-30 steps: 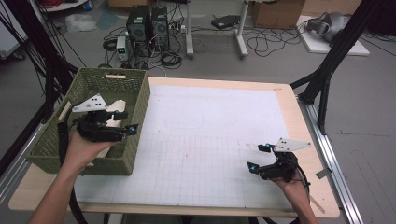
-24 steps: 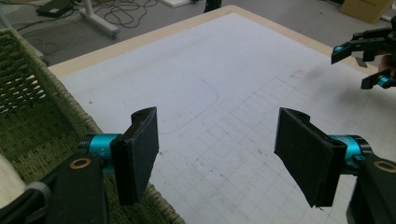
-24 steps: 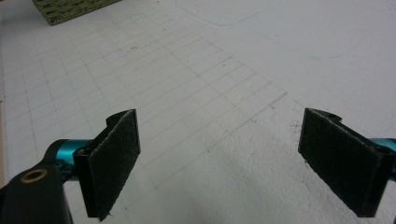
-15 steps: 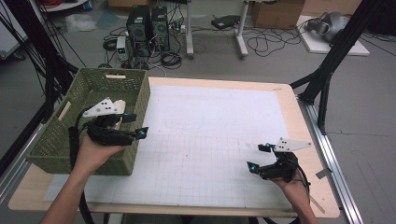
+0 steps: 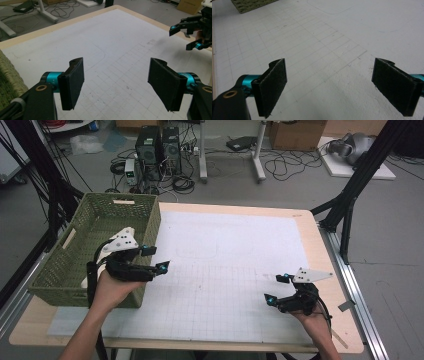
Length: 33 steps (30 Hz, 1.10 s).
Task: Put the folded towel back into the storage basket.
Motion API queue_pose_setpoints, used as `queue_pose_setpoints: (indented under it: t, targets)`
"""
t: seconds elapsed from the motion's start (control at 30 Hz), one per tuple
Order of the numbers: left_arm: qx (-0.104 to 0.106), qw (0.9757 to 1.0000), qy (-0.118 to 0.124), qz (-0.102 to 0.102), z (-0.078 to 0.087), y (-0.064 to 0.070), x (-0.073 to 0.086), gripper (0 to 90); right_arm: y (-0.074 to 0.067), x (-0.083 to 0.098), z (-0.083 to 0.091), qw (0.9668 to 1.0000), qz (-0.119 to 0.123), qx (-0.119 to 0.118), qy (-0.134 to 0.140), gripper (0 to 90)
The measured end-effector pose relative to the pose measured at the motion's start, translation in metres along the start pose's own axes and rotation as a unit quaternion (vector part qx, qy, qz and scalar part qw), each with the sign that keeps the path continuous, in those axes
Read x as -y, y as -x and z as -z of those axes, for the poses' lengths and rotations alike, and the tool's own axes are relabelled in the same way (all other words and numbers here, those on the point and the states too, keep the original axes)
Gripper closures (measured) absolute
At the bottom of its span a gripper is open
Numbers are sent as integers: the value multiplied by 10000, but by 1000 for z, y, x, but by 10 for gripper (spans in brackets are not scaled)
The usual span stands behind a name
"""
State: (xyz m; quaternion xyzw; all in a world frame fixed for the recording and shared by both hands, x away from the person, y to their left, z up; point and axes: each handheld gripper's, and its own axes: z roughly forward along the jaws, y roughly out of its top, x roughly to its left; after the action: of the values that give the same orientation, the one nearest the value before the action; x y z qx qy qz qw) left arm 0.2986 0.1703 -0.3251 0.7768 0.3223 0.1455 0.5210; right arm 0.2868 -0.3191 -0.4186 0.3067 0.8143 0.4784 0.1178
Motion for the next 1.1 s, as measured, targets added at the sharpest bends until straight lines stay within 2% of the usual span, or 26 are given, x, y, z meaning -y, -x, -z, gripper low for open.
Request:
queue_pose_setpoints:
  t: [0.13,0.33,1.1]
  targets:
    - [-63,10000,28,-16,-4,6,2,296,0,0,0,10000,-5,-5,-4,121]
    - [-50,10000,68,-3,-10,15,5,296,-1,0,0,10000,-7,-20,-17,121]
    - [-50,9999,137,-21,-30,35,19,294,-1,0,-2,10000,18,-56,-29,121]
